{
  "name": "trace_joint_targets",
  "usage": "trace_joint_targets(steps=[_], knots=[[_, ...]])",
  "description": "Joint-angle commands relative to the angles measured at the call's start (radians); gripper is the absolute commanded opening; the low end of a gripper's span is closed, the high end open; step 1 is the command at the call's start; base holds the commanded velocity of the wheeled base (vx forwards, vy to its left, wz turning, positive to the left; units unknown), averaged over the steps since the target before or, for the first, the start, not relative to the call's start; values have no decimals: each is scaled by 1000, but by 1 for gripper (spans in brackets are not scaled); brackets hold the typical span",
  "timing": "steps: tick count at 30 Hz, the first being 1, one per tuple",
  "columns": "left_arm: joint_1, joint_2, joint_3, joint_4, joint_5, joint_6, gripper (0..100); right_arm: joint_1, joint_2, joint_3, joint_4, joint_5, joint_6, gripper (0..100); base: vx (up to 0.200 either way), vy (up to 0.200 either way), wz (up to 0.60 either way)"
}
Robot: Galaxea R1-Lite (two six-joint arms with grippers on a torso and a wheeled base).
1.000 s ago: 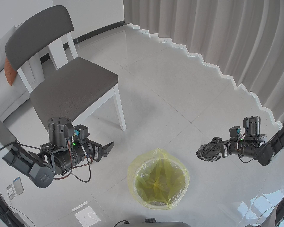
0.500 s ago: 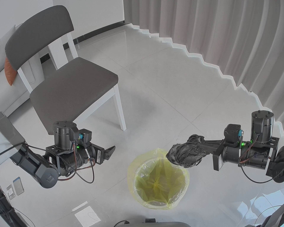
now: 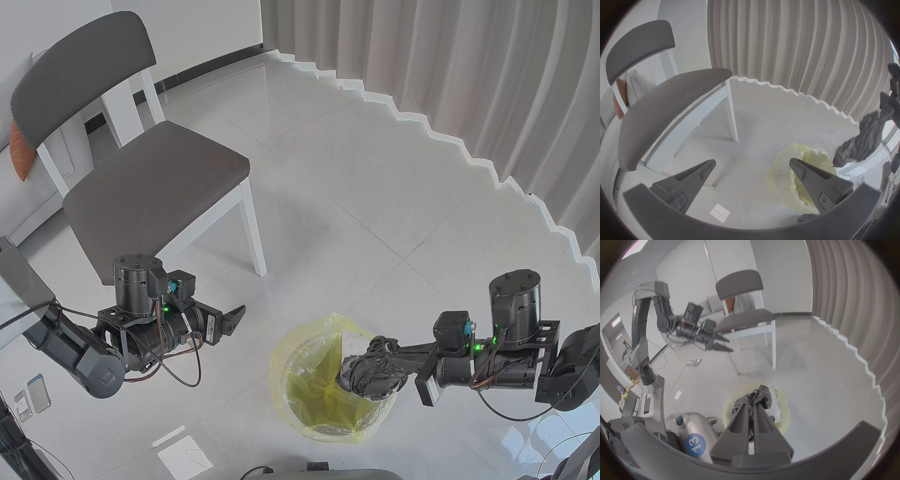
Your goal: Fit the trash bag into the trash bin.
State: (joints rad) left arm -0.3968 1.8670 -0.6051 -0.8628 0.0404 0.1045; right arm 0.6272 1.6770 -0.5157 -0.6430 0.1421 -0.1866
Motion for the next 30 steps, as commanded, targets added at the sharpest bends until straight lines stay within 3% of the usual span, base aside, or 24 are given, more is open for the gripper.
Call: trace_joint_targets(steps=[1, 15, 23, 30], knots=[[-16, -23, 1, -10, -1, 3, 100, 3, 125, 17, -26, 2, 3, 0, 0, 0, 0], [-50, -37, 41, -36, 1, 1, 100, 12, 282, 65, -103, 1, -13, 0, 0, 0, 0], [-51, -32, 44, -39, -2, 0, 100, 5, 240, 171, -144, 1, -86, 0, 0, 0, 0], [-62, -12, 44, -41, -4, -8, 100, -11, 254, 74, -155, 2, -79, 0, 0, 0, 0]])
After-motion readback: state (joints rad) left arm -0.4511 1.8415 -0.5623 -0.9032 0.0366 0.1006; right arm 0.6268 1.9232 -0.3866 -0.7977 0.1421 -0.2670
